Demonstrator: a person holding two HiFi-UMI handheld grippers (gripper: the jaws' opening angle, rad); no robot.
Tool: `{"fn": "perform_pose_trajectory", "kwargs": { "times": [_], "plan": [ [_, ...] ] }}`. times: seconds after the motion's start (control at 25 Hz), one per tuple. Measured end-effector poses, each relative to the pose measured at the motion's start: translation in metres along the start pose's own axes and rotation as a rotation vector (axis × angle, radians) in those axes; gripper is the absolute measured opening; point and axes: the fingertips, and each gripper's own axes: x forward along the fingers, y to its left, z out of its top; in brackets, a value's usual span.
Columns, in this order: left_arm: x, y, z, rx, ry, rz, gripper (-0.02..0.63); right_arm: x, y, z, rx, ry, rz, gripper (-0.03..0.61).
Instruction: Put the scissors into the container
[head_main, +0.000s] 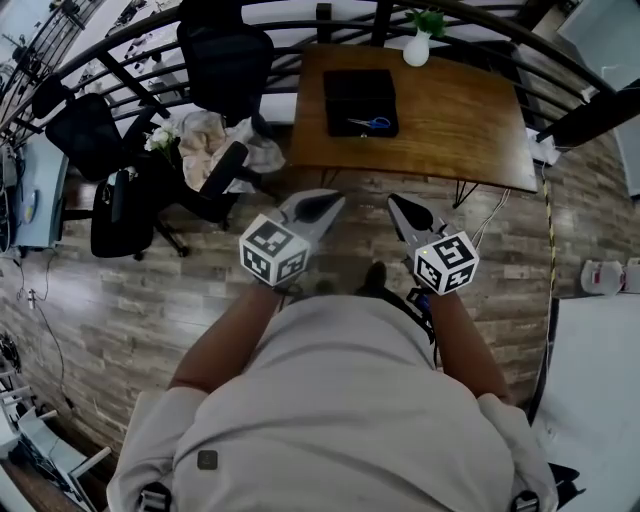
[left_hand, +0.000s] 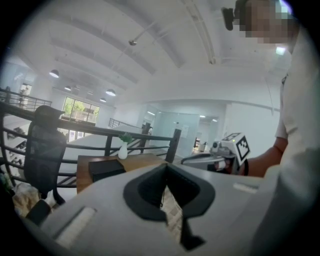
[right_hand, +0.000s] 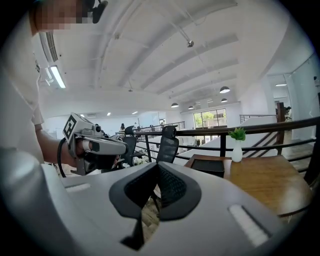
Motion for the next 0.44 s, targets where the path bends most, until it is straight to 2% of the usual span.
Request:
{"fn": "perform_pose_trajectory", "kwargs": {
  "times": [0.44],
  "plan": [
    [-0.03, -0.007, -0.019, -0.01, 0.022, -0.028, 0.003, -0.003, 0.035, -0.006, 0.024, -0.007, -0.028, 0.008]
  ]
}}
